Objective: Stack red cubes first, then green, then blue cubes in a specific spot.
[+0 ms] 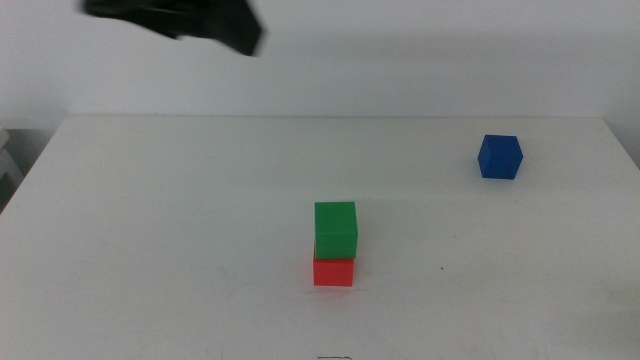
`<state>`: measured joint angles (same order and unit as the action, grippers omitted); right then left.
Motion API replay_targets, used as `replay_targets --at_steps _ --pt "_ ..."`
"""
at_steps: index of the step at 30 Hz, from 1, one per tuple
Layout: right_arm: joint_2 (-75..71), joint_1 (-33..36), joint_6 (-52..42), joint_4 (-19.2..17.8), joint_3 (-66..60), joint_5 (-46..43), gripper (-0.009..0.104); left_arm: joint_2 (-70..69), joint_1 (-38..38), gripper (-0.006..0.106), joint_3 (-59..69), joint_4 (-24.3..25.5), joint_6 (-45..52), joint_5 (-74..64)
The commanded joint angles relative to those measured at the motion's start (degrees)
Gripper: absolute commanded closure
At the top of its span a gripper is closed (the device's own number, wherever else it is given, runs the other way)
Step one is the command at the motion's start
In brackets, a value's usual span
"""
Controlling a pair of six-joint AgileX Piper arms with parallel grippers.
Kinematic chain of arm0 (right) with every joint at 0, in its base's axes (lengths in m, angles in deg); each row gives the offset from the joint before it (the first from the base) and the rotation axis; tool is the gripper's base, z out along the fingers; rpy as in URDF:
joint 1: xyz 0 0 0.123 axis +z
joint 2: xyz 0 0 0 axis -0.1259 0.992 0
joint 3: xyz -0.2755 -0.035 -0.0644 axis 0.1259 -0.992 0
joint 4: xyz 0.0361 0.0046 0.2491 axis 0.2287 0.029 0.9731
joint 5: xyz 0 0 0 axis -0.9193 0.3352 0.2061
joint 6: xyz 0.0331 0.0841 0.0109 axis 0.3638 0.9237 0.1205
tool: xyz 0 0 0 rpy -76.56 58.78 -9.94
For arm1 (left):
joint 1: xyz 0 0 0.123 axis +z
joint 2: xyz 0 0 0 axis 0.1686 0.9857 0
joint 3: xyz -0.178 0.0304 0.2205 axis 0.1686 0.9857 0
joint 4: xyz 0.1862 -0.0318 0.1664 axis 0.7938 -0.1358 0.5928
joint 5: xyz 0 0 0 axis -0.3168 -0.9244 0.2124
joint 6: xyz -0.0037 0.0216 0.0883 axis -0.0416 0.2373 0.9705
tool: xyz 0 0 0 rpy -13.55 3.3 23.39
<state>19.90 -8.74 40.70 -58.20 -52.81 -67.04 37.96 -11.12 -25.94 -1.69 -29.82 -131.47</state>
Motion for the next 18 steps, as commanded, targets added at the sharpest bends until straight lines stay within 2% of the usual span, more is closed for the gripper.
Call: replay_targets --at_steps 1,5,9,18 --pt "-0.90 0.12 -0.53 -0.35 1.34 -4.60 0.001 -5.79 5.75 0.009 2.87 -8.58 6.09 -3.17" --pt "-0.90 0.12 -0.53 -0.35 1.34 -4.60 0.001 -13.15 13.50 0.009 10.64 -13.94 10.19 -0.23" --pt "-0.90 0.12 -0.53 -0.35 1.34 -4.60 0.001 -18.62 17.36 0.009 16.63 -17.88 12.19 4.37" --pt "-0.90 0.12 -0.53 -0.35 1.34 -4.60 0.001 -21.85 17.59 0.009 18.54 -19.27 12.22 8.40"
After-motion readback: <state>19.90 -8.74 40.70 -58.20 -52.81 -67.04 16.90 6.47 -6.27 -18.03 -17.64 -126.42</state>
